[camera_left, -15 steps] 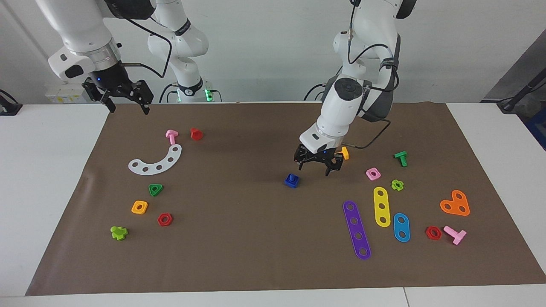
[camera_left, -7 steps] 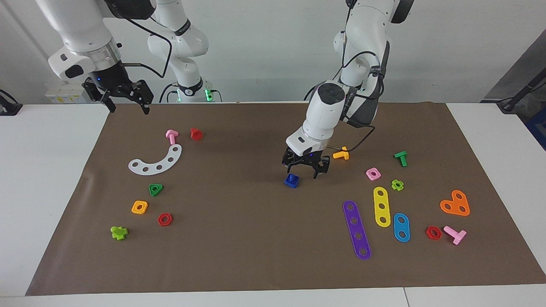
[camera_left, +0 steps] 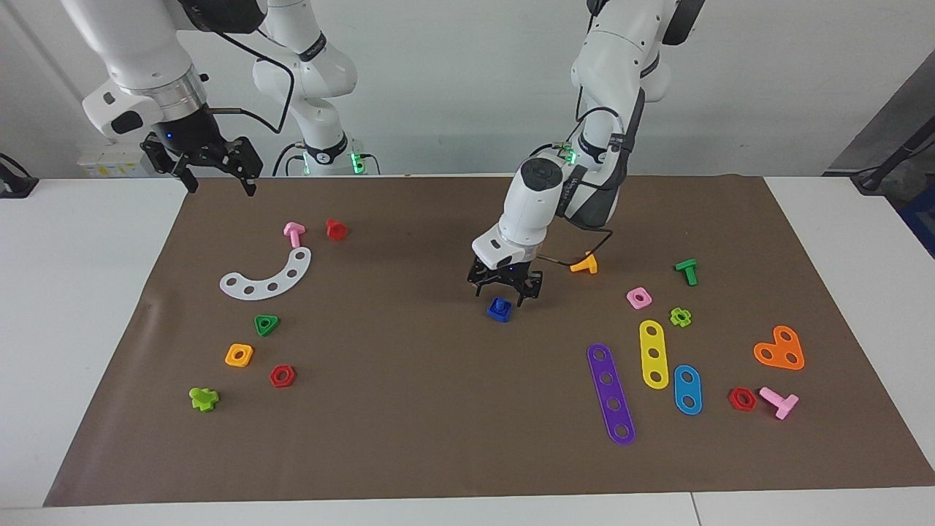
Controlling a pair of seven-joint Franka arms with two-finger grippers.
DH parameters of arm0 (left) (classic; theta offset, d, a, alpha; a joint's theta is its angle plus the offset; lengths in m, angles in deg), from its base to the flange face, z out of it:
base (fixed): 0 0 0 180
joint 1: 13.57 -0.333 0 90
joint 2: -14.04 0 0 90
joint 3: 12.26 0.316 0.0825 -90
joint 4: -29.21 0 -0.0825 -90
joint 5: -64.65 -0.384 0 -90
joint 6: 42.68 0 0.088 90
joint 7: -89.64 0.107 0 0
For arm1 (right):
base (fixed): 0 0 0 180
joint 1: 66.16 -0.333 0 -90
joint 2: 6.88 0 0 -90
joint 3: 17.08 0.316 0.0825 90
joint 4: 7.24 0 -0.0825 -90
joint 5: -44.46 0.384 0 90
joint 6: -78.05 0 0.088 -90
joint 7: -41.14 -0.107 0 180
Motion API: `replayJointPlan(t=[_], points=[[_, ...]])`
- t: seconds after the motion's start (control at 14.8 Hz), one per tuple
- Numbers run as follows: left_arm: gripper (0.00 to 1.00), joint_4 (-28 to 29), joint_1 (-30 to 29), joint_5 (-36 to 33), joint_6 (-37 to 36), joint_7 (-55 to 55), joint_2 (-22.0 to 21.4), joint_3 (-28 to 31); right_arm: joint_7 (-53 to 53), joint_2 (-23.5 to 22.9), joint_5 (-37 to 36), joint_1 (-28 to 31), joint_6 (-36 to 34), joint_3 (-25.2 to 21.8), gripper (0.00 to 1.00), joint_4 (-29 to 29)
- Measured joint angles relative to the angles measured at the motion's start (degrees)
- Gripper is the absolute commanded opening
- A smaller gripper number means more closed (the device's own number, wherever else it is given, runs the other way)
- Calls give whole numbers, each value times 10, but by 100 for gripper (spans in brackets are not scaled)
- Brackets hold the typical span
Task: Unscrew and place screws in storage area
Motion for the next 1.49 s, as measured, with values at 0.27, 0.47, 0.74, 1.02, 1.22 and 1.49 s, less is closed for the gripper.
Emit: replayJointPlan(t=[0.27, 0.47, 0.74, 1.02, 1.22, 1.49], points=[[87, 8, 0, -1, 27, 0, 4, 2, 0, 0, 0, 0, 0, 0, 100, 0], [84, 8, 0, -2, 32, -1, 8, 3, 0, 0, 0, 0, 0, 0, 100, 0], [55, 8, -1, -7, 37, -1, 14, 5, 0, 0, 0, 0, 0, 0, 100, 0], [12, 6, -1, -8, 36, -2, 14, 5, 0, 0, 0, 0, 0, 0, 100, 0], [12, -13, -1, -8, 13, -3, 13, 6, 0, 0, 0, 0, 0, 0, 100, 0], [11, -54, -3, -8, -43, -29, -8, 10, 0, 0, 0, 0, 0, 0, 100, 0]])
